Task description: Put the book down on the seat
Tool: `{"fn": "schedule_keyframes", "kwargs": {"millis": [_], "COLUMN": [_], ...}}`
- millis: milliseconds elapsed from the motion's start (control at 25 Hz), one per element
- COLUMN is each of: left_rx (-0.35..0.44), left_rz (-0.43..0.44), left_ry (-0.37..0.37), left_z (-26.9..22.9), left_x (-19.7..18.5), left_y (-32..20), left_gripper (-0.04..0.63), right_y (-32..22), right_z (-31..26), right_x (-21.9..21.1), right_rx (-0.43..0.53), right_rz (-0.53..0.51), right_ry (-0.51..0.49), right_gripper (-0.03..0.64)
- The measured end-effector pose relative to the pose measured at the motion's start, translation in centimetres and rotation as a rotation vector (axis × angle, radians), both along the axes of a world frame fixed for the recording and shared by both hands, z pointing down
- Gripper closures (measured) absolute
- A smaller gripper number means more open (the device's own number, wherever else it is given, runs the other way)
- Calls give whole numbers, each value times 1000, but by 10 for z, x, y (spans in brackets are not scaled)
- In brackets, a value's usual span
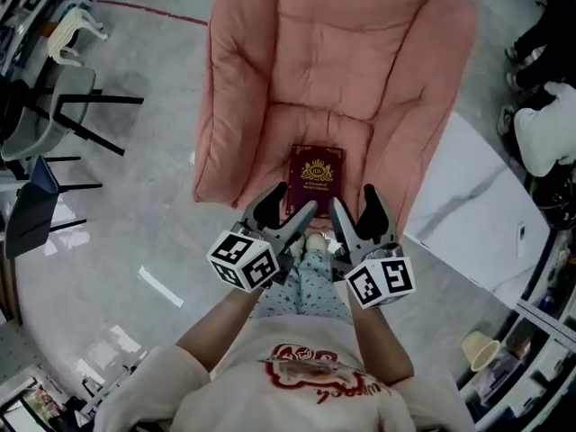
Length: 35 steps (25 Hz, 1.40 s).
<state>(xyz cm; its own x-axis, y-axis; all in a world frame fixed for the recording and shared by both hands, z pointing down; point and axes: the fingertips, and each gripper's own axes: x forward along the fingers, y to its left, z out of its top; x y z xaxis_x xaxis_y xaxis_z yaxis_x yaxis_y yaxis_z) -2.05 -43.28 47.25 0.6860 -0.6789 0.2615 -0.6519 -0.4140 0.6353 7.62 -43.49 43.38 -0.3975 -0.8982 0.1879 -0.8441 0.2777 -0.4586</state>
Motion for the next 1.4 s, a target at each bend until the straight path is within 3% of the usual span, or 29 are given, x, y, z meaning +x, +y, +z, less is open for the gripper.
{"fn": "schedule_keyframes", "kwargs": {"millis": [200,320,680,840,1000,1120,1400], "left_rx": [180,264,391,455,491,508,551], "left_rz": [26,42,106,120,115,129,158], "left_ry": [54,98,146,161,125,118,113], "left_z": [-101,-146,-222,-241,-242,-246,-270], "left_x": [3,2,-2,-3,-1,3,25], "left_y": [-12,-16,20,25,37,42,73], "left_gripper": [299,311,350,392,460,561,591], "right_y": [-12,-13,18,27,47,55,89], "right_z": [-97,-140,-205,-224,-226,-230,-253], "right_x": [-6,-8,-44,-57,-55,-54,-39], "right_rx": [217,312,412,476,513,518,567], "right_rz": [11,29,-63,-106,-101,-98,-124], "right_ry": [54,67,91,92,111,98,101], "right_gripper": [373,455,589,605,614,615,615]}}
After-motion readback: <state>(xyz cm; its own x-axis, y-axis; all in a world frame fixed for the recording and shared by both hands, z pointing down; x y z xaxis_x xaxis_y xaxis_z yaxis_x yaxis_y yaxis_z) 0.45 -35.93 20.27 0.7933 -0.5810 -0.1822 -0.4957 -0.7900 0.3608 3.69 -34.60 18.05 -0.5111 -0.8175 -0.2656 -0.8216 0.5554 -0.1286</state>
